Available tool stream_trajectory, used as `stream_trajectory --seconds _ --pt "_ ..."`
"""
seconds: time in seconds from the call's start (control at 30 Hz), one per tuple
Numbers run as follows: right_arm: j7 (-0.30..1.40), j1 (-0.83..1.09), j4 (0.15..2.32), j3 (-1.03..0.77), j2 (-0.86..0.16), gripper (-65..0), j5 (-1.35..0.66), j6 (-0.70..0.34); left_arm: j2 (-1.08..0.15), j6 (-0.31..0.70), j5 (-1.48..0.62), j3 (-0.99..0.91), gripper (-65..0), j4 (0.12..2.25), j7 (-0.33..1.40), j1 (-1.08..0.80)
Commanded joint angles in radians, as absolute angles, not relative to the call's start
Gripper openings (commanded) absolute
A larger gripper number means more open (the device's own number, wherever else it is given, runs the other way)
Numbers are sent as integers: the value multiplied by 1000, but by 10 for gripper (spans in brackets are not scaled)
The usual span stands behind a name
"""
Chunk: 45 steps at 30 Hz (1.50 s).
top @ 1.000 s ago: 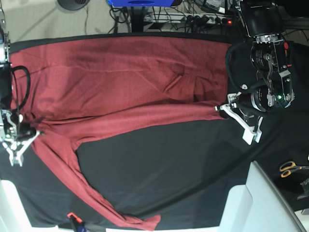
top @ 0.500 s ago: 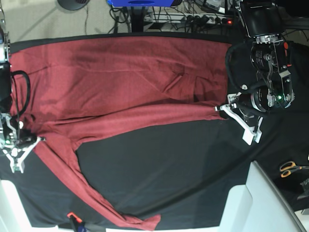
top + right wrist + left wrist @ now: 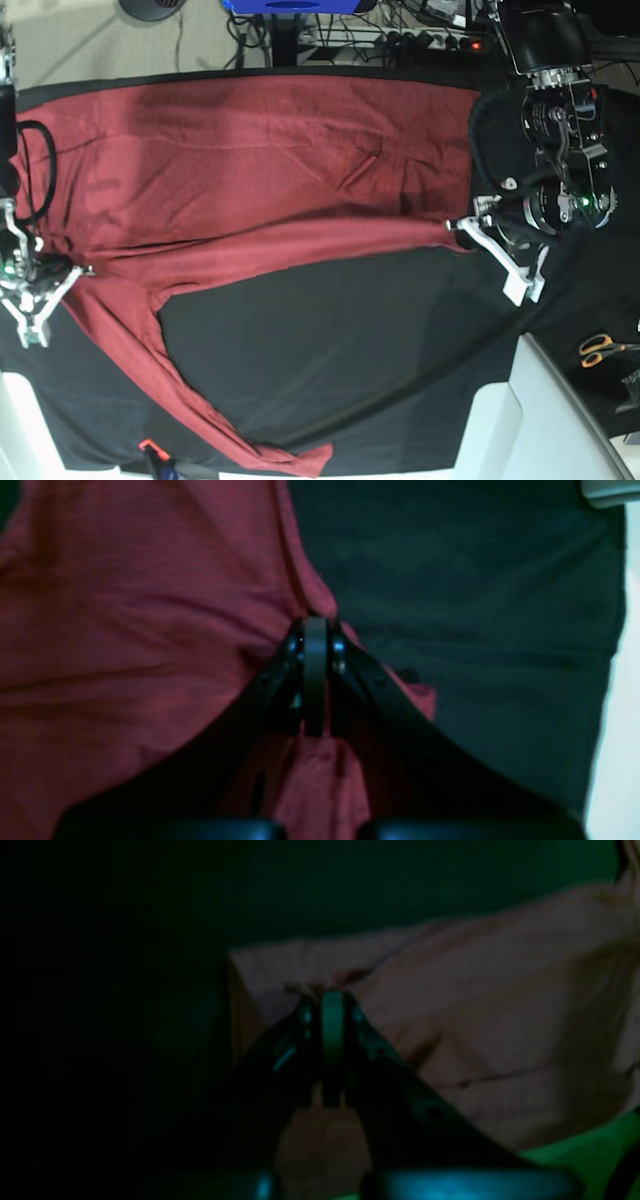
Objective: Fold the T-shirt properly
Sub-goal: 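Carry the held hem with both grippers over the body toward the collar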
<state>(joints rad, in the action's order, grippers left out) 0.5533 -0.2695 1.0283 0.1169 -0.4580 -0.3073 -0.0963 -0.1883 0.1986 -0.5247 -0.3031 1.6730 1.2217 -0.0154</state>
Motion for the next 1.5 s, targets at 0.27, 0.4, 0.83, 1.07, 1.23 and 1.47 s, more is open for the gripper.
stream_trajectory --seconds 0.27,0.4,0.83,1.07,1.23,1.47 --pt "628 -179 1139 -25 -492 -650 -295 -85 -206 202 -536 -295 -650 1788 1214 -90" --pt "628 -151 1139 -27 -486 -650 -295 -85 -206 202 -536 -295 -650 1788 1214 -133" --pt "628 -47 1175 -42 -484 -650 -295 -77 -231 262 -535 -305 -650 1830 1214 -203" --pt "702 1 1251 -137 -470 -650 -295 -81 -231 262 -529 -298 -650 1831 1210 -220" --pt "707 25 1256 -136 -464 -650 -295 -81 -231 262 -529 -305 -650 1831 1208 -251" --pt "722 45 1256 -137 -433 -650 -295 -81 -231 262 -527 -306 -650 1840 1207 -268"
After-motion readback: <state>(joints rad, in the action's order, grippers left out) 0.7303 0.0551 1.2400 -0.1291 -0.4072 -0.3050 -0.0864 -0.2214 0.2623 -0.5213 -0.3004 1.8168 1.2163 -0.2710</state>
